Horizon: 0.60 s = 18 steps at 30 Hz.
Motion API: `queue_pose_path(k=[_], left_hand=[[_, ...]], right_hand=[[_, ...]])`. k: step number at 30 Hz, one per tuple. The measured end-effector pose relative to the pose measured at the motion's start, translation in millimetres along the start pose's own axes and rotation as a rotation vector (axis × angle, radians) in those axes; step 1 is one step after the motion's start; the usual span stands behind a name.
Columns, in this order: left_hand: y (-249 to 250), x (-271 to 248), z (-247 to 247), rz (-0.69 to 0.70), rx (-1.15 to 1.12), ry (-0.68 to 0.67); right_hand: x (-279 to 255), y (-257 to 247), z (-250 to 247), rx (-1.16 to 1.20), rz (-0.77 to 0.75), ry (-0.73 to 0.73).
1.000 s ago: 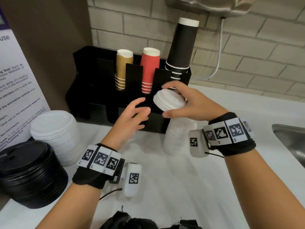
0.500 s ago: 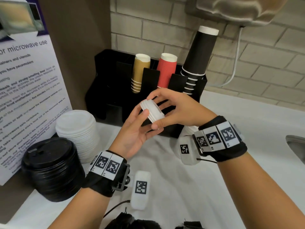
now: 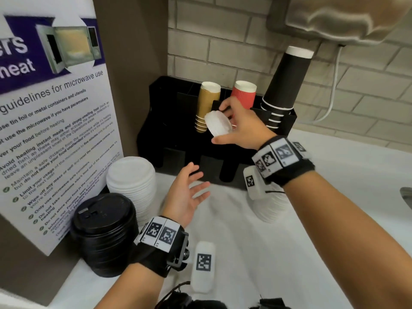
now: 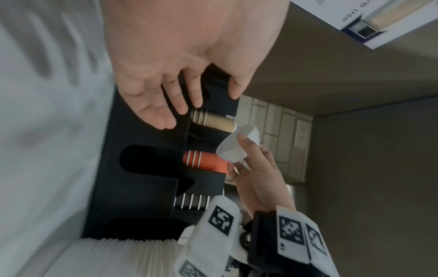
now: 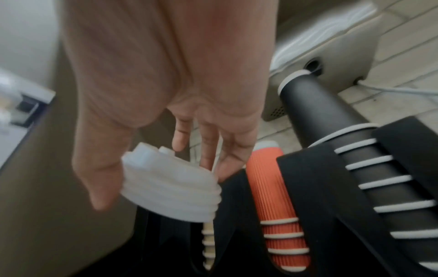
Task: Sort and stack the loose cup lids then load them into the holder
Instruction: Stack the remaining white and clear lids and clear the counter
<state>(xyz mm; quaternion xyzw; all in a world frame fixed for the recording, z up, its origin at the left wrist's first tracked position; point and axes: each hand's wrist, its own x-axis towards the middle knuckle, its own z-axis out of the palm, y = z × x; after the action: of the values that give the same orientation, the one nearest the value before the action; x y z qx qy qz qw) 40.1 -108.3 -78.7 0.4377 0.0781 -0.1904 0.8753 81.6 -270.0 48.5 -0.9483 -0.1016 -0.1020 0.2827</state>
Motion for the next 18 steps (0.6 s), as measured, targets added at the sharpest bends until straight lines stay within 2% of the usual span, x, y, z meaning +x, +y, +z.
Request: queue_pose_path(k=[3,6,12,18], left_hand=[[-2,1,-12,-0.077,-0.086,0.045],[-7,1,-19,-0.095,-0.081,0.072],[-13,1,-30,-0.131,-0.042,0.084],[-16,3,-28,-0.125,-0.007,0.079]], right_hand=[[25,-3,27,-0.254,0.002,-0.138],[44,-5,53,-0.462,-0.009,-0.265],[65,1,104,-0.682,-0.001,-0.333],[74,11,139,-0.794,0.086,-0.426]])
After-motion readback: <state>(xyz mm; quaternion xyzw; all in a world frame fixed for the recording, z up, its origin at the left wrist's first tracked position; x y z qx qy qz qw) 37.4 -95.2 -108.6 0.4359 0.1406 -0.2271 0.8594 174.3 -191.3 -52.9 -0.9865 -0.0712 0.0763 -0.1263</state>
